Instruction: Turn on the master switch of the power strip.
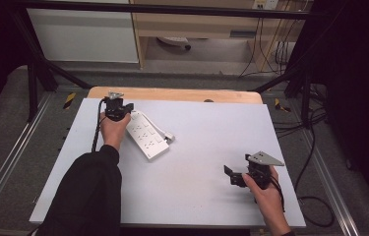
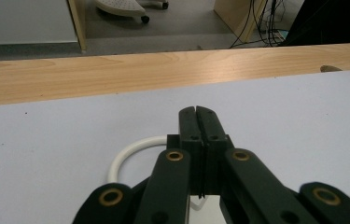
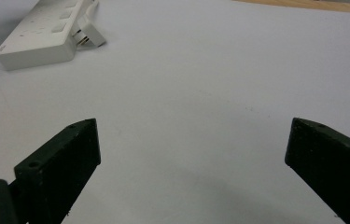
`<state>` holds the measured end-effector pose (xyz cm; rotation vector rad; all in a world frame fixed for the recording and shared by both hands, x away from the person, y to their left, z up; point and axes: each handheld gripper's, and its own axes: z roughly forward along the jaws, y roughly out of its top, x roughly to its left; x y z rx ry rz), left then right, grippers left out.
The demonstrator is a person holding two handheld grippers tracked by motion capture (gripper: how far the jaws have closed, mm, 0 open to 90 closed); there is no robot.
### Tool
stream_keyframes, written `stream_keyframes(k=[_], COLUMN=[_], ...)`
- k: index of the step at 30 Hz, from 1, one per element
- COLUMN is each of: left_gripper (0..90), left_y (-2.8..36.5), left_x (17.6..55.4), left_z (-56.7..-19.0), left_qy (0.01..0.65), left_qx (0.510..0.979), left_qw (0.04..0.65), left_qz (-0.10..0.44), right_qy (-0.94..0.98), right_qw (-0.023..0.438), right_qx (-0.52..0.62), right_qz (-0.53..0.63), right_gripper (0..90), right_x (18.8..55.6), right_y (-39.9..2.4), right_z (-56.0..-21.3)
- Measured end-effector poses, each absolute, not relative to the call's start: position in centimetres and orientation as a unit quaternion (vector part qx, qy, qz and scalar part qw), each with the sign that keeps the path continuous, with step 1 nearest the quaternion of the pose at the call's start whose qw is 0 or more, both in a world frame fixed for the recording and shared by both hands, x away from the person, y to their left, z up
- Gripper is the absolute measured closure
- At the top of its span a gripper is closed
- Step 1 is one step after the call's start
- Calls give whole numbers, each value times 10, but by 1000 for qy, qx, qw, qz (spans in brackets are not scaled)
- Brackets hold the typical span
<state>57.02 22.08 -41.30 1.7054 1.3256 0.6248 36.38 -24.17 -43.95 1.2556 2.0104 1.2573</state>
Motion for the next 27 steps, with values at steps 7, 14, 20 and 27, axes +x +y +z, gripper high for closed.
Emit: stream_keyframes(k=[7, 14, 20, 27], left_gripper=[900, 900, 900, 900], left_y=[220, 221, 221, 220], left_x=[571, 573, 574, 574], left_z=[-416, -419, -421, -423], left_qy=[531, 534, 534, 533], left_qx=[689, 691, 693, 696], left_qw=[427, 421, 418, 415], left_qz=[248, 245, 244, 243], right_qy=[730, 730, 730, 729], right_qw=[228, 227, 227, 227], right_qx=[454, 455, 455, 455], right_qz=[457, 457, 457, 458], right_gripper=[37, 37, 37, 37], right_x=[364, 364, 364, 364], right_y=[-242, -242, -242, -242], right_z=[-440, -440, -440, -440])
